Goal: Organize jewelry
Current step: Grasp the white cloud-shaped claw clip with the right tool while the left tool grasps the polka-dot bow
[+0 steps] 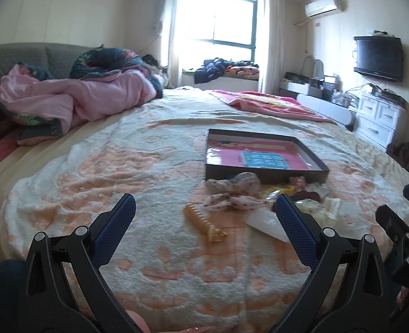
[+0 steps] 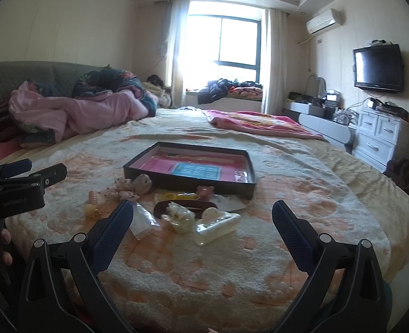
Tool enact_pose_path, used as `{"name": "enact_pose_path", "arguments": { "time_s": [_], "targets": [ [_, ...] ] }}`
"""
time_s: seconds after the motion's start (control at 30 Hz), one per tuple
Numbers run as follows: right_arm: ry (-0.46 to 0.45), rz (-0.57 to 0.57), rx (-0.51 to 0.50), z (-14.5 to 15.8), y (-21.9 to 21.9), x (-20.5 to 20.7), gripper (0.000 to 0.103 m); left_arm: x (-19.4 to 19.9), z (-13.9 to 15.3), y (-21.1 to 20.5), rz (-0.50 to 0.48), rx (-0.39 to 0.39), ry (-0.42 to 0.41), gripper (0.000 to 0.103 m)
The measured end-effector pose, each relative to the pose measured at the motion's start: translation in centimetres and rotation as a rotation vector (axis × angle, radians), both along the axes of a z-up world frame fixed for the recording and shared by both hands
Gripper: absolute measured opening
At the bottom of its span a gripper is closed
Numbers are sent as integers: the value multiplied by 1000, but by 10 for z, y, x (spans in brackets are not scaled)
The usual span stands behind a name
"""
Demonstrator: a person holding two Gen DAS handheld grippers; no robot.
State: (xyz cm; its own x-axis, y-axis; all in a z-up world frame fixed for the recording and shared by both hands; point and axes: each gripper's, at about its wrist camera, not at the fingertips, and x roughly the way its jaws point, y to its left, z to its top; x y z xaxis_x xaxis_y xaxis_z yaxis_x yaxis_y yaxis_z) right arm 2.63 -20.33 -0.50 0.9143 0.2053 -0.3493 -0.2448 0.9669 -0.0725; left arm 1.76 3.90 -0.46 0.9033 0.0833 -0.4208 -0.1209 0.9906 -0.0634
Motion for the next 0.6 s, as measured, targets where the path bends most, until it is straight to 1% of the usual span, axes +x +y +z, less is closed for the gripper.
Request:
{"name": "enact_pose_path", "arguments": {
  "time_s": [0.07,0.2,0.33,0.5,0.6],
  "targets": [
    [18,21,1,0,6,7,97,3,-1,8,20,-5,14,93],
    [48,25,5,-2,15,26,97,12,-5,26,50,-24,48,93],
    [79,36,-5,-7,25,45,97,23,-10,36,54,-51,87,93],
    [132,27,-10,-17,30,67,97,45,-17,40,36,-63,134,93],
    [171,-13,3,-24,22,81,97,60,-21,38,-3,-74,164,93]
  ]
}}
